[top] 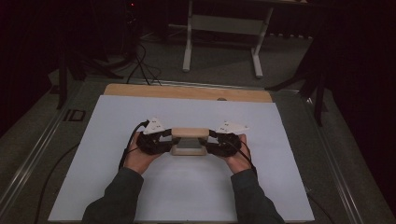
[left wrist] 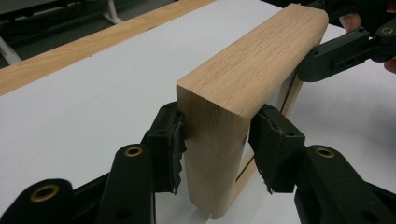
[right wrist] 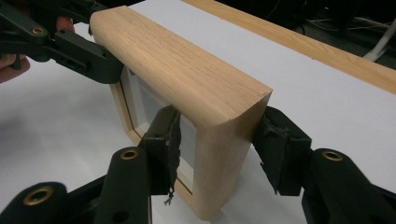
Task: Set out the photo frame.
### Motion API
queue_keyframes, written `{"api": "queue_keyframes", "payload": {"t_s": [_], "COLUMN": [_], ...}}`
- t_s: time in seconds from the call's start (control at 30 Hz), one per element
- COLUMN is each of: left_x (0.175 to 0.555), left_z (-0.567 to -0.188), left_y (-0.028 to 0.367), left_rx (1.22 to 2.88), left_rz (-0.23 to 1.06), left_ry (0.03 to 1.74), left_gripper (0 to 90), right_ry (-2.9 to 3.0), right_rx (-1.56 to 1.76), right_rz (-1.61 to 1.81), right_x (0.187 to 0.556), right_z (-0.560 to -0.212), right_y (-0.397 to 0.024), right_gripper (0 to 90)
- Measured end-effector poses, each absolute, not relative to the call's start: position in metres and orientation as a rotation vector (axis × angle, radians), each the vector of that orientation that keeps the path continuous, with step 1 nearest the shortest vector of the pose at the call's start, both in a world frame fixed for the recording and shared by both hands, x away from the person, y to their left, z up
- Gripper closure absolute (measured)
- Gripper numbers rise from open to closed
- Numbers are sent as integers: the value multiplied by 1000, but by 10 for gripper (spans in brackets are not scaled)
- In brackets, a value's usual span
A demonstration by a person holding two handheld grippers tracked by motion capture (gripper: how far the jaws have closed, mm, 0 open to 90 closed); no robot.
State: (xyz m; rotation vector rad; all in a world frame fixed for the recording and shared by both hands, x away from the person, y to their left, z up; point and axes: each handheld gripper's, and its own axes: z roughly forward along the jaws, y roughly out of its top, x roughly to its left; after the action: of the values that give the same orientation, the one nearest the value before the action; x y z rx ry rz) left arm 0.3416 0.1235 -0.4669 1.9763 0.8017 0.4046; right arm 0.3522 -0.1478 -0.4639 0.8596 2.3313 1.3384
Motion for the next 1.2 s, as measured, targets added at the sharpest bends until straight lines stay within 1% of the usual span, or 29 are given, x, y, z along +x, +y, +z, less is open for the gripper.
{"api": "queue_keyframes", "payload": {"t_s": [0.53, 1.2], "left_x": [362, 366], "left_z": [-473, -477], "left_y": [127, 129], "left_rx": [1966, 1962], "left_rz": [385, 372], "left_ry": [825, 891], "left_gripper": [534, 524], "right_ry": [2307, 2332], "right_rx": [915, 945], "right_rz": [1334, 1351], "right_x": [367, 378], "right_z": [-470, -477], "right_y": [-142, -137], "right_gripper": [514, 512]}}
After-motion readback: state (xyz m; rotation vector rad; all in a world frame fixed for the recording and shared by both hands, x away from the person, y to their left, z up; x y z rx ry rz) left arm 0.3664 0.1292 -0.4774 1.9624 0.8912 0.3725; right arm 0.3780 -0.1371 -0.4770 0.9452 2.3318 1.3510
